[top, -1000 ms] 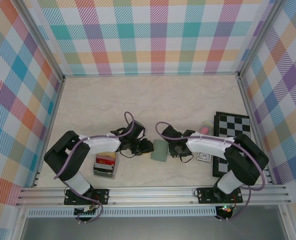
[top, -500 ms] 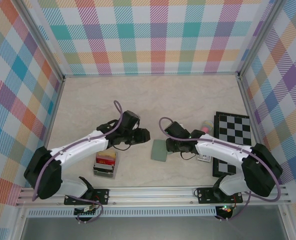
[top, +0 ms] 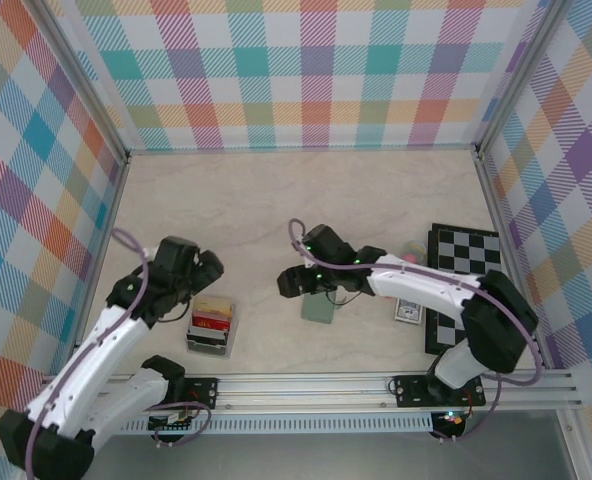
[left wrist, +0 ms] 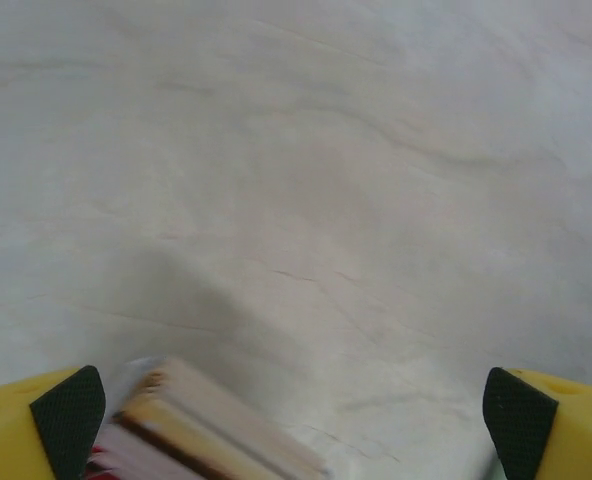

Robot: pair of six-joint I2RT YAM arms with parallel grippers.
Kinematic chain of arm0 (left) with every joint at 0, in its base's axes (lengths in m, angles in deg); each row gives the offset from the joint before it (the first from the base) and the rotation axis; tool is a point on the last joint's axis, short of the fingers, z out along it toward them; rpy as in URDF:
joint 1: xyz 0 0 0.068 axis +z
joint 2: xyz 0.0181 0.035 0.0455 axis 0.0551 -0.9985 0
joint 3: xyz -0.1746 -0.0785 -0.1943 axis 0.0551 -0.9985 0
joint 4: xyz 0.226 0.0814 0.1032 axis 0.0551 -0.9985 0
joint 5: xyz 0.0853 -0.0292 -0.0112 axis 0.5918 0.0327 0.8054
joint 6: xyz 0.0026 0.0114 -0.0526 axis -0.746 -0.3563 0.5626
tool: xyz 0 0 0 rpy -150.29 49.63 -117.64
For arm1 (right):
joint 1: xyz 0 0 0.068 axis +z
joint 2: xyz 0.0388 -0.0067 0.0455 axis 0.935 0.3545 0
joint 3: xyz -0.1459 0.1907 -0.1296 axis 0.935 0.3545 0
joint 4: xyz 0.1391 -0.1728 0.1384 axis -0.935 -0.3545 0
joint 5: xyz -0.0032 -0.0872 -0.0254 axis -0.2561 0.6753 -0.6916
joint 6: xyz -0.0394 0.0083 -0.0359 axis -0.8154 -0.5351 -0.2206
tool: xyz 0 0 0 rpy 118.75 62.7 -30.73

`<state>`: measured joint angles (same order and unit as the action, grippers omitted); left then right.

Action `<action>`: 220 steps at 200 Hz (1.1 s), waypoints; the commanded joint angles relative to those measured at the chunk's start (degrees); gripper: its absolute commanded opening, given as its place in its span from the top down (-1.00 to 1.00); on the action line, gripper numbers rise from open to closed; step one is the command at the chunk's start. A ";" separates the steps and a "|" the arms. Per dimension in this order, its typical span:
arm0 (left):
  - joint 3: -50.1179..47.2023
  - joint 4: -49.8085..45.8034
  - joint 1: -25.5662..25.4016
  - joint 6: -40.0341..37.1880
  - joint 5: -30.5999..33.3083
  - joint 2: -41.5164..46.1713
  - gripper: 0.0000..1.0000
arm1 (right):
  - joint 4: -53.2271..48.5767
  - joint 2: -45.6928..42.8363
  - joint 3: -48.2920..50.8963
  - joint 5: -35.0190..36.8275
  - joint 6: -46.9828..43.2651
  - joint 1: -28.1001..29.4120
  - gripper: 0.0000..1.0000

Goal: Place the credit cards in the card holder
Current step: Move the storage box to the center of the table.

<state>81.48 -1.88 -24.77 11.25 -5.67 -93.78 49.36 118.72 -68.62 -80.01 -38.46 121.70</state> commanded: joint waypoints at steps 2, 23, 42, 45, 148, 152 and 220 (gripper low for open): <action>-4.49 -5.97 7.71 1.61 -2.66 6.12 -1.00 | 1.00 6.45 -5.81 -4.59 0.60 3.62 -0.44; -7.92 -3.28 15.09 0.24 -11.88 5.89 -1.00 | -1.04 12.60 -12.10 -4.69 1.79 7.32 -0.40; -10.62 -0.25 20.12 0.68 -19.28 3.43 -1.00 | -1.06 16.53 -15.60 -4.69 2.43 9.66 -0.39; -11.19 0.35 20.74 1.00 -20.16 3.25 -1.00 | -0.84 16.98 -15.92 -4.94 2.57 9.86 -0.38; -22.56 14.99 24.27 9.35 -38.85 5.02 -1.00 | 8.77 22.79 -14.64 -19.45 0.25 12.30 -0.34; -22.77 15.47 24.27 9.46 -39.27 5.01 -1.00 | 8.84 22.95 -14.65 -19.06 0.49 12.25 -0.35; -23.58 26.34 23.40 11.27 -44.65 0.37 -1.00 | 11.56 22.75 -13.27 -15.32 4.37 9.39 -0.37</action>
<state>58.55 18.14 -0.68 20.08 -42.20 -90.87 55.63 140.97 -82.74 -96.27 -35.77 132.35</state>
